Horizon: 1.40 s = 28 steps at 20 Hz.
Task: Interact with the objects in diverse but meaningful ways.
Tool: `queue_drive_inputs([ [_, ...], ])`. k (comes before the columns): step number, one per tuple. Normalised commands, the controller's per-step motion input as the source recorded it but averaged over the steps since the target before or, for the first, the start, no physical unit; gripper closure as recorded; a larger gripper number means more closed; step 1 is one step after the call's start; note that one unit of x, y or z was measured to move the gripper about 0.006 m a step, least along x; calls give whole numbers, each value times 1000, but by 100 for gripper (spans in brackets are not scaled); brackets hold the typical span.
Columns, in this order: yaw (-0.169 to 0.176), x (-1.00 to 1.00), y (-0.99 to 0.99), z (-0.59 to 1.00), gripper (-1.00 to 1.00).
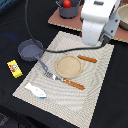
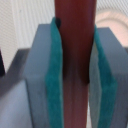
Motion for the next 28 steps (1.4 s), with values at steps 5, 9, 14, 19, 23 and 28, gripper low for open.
queue_drive_inputs([
  [5, 17, -986, 565, -165, 100],
  [9, 19, -994, 491, -379, 100],
  [14, 23, -959, 541, -455, 100],
  [19, 25, -973, 531, -544, 100],
  [23, 29, -959, 481, -611, 100],
  [28, 43, -700, 378, -669, 100],
])
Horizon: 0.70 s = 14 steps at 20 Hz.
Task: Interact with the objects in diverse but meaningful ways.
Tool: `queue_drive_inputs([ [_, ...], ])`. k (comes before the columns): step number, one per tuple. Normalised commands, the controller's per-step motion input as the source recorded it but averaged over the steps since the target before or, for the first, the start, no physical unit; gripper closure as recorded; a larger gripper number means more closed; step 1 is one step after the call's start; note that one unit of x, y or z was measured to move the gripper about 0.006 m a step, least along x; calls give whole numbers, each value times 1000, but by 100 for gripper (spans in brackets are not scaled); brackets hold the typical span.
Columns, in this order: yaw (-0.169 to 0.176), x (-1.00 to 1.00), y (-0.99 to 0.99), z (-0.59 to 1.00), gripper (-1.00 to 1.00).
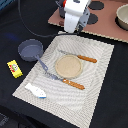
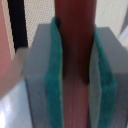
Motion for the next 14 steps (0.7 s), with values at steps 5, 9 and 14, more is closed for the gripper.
queue_drive_inputs([
  [5, 10, -503, 194, -651, 100],
  [9, 0, -241, 91, -351, 100],
  [14, -28, 3, 141, 31, -100],
])
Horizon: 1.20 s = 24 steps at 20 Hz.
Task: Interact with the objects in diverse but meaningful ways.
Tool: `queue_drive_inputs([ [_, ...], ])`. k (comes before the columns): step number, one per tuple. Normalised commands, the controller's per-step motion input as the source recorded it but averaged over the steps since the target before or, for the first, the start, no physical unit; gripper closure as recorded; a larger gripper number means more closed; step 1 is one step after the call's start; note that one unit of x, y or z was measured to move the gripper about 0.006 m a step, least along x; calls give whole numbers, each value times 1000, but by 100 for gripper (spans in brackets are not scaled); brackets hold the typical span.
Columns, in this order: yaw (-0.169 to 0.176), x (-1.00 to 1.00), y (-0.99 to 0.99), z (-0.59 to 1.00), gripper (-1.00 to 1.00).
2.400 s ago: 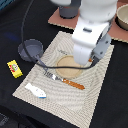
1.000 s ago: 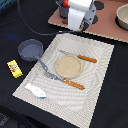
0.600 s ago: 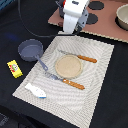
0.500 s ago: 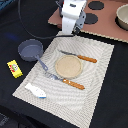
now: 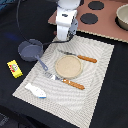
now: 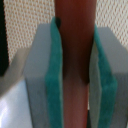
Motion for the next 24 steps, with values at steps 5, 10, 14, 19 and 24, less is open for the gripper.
queue_drive_inputs([
  [5, -32, 4, 159, 153, -100],
  [10, -19, 6, 143, 411, -100],
  [14, -28, -134, -196, 629, -100],
  [19, -57, -340, -439, 478, -100],
  [24, -133, -475, -407, 178, -100],
])
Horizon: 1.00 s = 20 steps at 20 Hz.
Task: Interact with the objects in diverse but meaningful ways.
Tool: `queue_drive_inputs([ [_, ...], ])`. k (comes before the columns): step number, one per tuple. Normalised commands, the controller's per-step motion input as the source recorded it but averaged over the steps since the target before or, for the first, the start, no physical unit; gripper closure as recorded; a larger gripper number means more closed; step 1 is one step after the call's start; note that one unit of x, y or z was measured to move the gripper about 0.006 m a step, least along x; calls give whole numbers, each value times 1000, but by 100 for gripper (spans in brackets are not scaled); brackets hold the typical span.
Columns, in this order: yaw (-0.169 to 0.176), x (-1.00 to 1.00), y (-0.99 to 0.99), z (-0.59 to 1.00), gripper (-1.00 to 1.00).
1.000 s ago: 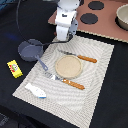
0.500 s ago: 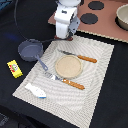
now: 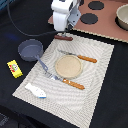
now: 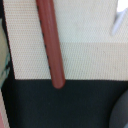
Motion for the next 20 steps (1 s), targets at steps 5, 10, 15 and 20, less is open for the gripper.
queue_drive_inputs([
  [5, -136, -609, -328, -13, -100],
  [10, -140, -649, -296, -59, -100],
  [15, -134, -649, -317, -74, -100],
  [20, -115, -558, -389, -211, -100],
])
